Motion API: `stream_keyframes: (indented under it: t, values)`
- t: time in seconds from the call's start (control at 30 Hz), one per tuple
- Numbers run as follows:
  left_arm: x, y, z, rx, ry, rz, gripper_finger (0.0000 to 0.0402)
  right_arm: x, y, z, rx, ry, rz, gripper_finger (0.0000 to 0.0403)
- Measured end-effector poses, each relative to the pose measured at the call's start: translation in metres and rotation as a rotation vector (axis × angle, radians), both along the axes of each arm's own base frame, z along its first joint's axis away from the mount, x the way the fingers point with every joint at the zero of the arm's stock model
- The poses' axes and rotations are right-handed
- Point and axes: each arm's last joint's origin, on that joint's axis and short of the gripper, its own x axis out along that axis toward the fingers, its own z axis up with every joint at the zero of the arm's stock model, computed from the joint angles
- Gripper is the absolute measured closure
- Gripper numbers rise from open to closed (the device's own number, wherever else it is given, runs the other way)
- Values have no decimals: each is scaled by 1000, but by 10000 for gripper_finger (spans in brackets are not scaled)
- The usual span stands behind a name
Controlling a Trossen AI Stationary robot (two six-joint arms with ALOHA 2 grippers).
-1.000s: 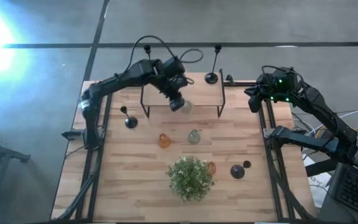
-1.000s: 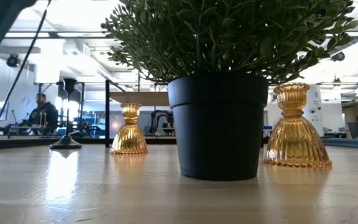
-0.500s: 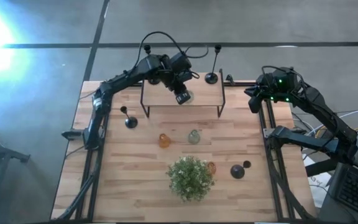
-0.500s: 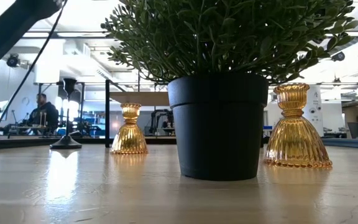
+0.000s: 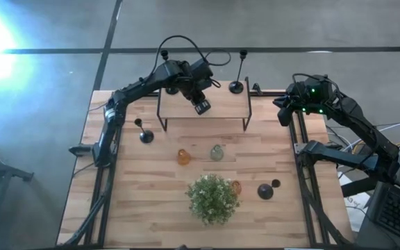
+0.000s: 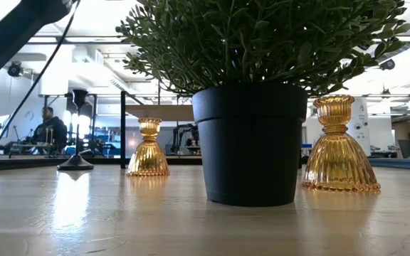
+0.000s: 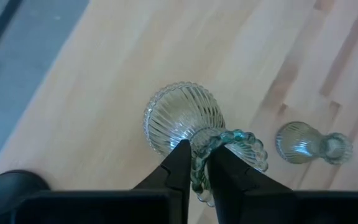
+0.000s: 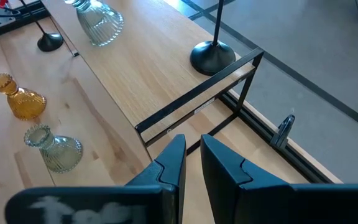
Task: Pick & Place candle stick holders
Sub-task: Put the left green glass candle holder on the shelf
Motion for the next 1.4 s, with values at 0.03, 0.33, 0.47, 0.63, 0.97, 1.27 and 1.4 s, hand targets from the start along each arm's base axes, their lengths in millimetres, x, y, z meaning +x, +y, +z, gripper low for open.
stream_keyframes:
  t: [0.03, 0.33, 0.47, 0.63, 0.97, 1.27, 1.4]
  values:
    - [0, 0, 0, 12, 6, 7, 344, 0, 0, 0, 0, 0, 0, 360]
    - [-1, 3, 0, 37, 14, -15, 322, 0, 0, 0, 1, 0, 0, 360]
    - [1, 5, 1, 59, -4, -35, 320, 0, 0, 0, 1, 0, -1, 360]
    - [4, 8, 4, 92, -41, -37, 318, 0, 0, 0, 1, 1, 0, 360]
    - [0, 8, 12, 105, -63, -37, 313, 0, 0, -1, 3, 6, 2, 360]
    - [-30, -6, 59, 181, -211, -22, 312, 0, 0, -1, 5, 5, 0, 360]
    - [-51, -27, 84, 204, -271, -43, 321, 0, 0, -1, 11, 3, -5, 360]
